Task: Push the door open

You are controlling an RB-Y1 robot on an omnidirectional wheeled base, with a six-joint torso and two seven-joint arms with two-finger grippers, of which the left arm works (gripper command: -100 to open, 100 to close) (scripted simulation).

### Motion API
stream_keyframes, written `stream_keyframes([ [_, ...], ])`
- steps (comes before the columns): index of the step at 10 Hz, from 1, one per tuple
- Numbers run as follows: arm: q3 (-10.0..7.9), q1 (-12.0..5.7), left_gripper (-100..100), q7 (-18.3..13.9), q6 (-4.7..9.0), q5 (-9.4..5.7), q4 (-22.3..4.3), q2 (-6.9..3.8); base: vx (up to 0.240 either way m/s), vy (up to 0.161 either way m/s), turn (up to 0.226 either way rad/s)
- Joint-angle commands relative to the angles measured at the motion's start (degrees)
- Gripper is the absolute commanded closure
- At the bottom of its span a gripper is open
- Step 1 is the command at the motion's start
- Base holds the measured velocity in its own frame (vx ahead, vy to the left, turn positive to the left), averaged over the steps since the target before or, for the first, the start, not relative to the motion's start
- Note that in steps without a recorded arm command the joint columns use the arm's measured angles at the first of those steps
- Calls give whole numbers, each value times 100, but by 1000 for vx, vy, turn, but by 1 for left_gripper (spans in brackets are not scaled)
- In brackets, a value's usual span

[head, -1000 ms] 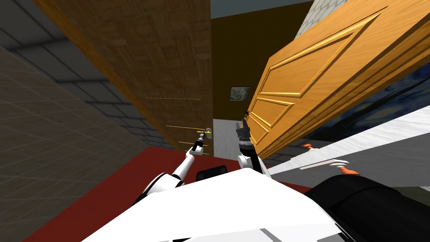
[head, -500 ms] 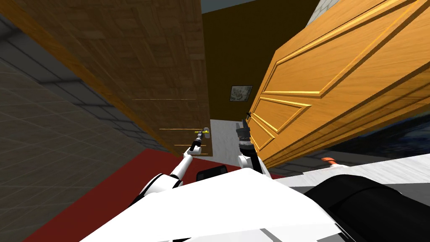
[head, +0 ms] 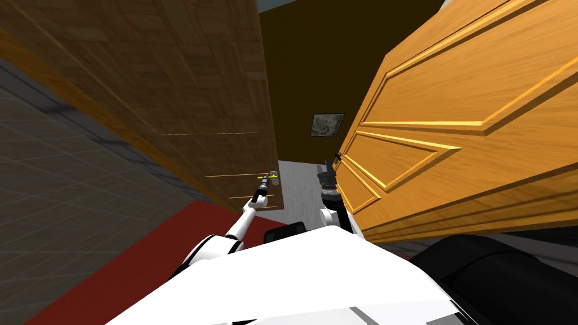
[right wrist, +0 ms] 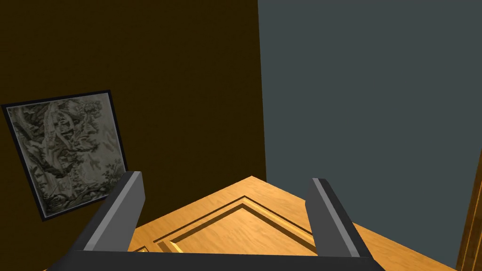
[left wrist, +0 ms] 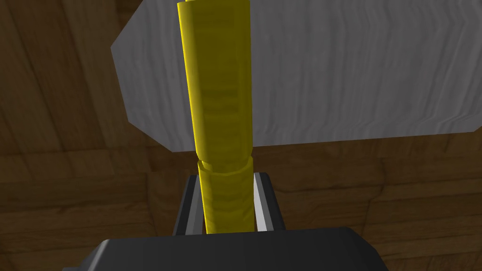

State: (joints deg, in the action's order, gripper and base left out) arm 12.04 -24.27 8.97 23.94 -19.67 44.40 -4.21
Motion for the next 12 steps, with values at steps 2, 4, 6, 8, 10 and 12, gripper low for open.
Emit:
stream_keyframes([
  [2,-179,-76,100,25,68,-40,-120,-103,116,-130,78],
  [4,-354,-79,100,63,81,-81,-158,-151,144,-146,73],
  [6,-480,-81,100,91,90,-110,-185,-181,135,-165,91],
  [8,-636,-83,100,125,102,-146,-219,-212,175,-196,96],
  [10,-771,-86,100,155,111,-177,-248,-236,165,-166,86],
  [12,-880,-88,100,179,119,-202,-272,-252,161,-144,73],
])
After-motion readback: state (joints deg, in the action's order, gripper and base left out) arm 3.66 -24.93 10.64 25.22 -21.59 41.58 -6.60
